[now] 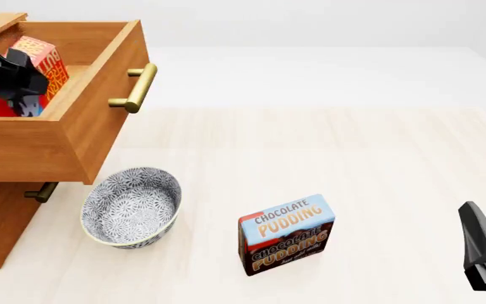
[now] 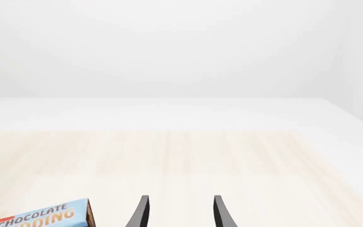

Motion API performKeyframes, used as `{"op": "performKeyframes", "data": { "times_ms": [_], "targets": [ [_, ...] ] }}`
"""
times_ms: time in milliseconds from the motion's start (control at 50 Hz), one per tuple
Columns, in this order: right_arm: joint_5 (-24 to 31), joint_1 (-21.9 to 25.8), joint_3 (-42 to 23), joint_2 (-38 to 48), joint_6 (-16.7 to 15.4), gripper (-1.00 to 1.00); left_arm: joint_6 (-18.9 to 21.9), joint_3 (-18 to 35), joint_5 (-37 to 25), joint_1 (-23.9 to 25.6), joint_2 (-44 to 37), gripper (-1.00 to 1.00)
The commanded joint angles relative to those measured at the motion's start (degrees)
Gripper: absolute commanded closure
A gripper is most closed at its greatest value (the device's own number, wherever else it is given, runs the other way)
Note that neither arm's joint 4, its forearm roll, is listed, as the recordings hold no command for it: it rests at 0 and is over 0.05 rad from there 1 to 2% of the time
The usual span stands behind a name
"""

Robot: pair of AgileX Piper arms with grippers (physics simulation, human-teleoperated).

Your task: Put the butter at the back in the top drawer of the cabinet and close it.

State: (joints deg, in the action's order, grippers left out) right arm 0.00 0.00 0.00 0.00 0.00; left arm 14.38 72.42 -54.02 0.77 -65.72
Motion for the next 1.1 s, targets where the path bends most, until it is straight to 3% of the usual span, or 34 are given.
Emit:
{"op": "performKeyframes", "data": {
  "times_ms": [20,460,900,1100],
  "targets": [
    [0.0,0.0,0.0,0.0,0.0,-1.00,0.3,1.1,0.2,-0.3,0.3,-1.00],
    [0.0,0.0,0.0,0.0,0.0,-1.00,-0.4,4.8,-1.2,1.3,0.0,-1.00],
    [0.0,0.0,0.0,0.0,0.0,-1.00,-2.5,13.6,-2.3,8.4,0.9,-1.00],
    [0.0,0.0,0.0,0.0,0.0,-1.00,-1.9,14.4,-1.9,10.4,1.6,-1.00]
  ]
}}
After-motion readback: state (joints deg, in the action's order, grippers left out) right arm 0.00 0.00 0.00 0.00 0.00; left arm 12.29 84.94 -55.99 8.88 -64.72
